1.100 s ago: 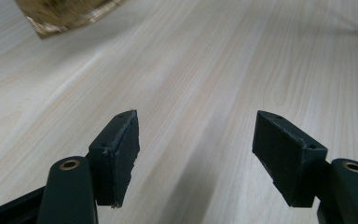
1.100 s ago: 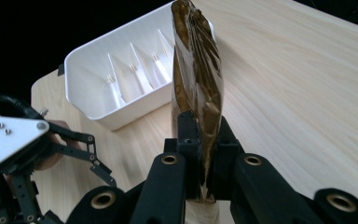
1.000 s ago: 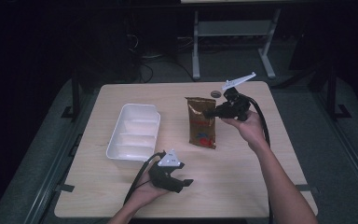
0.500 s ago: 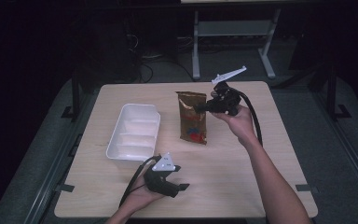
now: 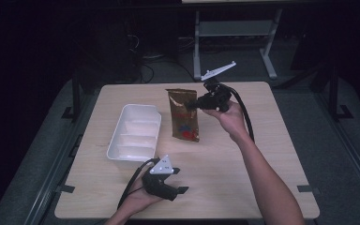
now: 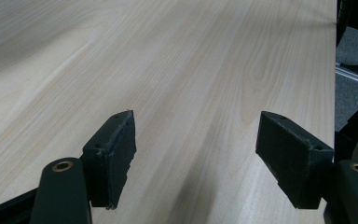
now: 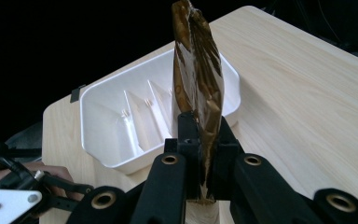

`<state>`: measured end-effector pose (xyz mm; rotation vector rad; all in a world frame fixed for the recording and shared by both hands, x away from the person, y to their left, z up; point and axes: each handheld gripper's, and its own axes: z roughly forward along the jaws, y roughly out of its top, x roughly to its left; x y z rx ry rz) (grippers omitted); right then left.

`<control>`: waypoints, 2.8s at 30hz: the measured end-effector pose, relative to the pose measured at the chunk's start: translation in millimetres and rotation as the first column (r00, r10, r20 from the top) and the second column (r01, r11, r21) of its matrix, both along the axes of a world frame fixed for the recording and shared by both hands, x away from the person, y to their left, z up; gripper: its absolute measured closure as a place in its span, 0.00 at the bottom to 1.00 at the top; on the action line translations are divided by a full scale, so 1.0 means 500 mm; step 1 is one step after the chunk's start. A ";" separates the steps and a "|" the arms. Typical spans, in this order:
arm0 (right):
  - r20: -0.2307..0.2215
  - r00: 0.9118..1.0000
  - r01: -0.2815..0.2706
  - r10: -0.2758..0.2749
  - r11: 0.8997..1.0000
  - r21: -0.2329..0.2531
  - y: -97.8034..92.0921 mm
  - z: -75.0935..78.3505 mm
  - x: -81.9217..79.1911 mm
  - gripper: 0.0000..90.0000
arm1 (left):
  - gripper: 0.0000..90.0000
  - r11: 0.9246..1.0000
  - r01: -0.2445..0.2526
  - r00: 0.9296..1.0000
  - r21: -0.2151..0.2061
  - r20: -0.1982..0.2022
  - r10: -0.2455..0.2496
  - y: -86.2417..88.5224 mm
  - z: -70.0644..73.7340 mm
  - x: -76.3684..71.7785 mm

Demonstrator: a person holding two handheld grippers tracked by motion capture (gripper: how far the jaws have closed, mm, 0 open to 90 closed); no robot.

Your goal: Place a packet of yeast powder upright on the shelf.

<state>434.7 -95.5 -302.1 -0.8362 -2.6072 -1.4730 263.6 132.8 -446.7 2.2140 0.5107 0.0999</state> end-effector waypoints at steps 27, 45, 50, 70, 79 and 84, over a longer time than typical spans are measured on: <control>0.005 0.998 -0.065 0.065 0.998 0.008 0.134 0.030 0.031 0.95 | 0.31 1.000 0.008 1.000 -0.006 0.002 -0.008 0.014 -0.002 -0.003; 0.006 0.994 -0.112 0.112 0.994 0.018 0.211 0.032 0.042 0.95 | 0.31 1.000 0.003 1.000 -0.007 0.009 -0.003 0.026 0.001 -0.005; 0.008 0.992 -0.126 0.126 0.992 0.021 0.234 0.027 0.044 0.95 | 0.31 1.000 0.002 1.000 -0.007 0.009 -0.002 0.029 0.002 -0.004; -0.021 0.989 -0.146 0.147 0.989 0.032 0.293 -0.008 0.057 0.95 | 0.30 1.000 -0.004 1.000 -0.012 0.009 0.004 0.035 0.002 -0.005; -0.032 0.988 -0.149 0.149 0.989 0.023 0.312 -0.022 0.059 0.95 | 0.30 1.000 -0.003 1.000 -0.006 0.011 0.003 0.038 0.001 -0.004; -0.036 0.987 -0.155 0.156 0.988 0.022 0.322 -0.030 0.060 0.95 | 0.30 1.000 -0.004 1.000 -0.005 0.009 0.004 0.039 0.001 -0.003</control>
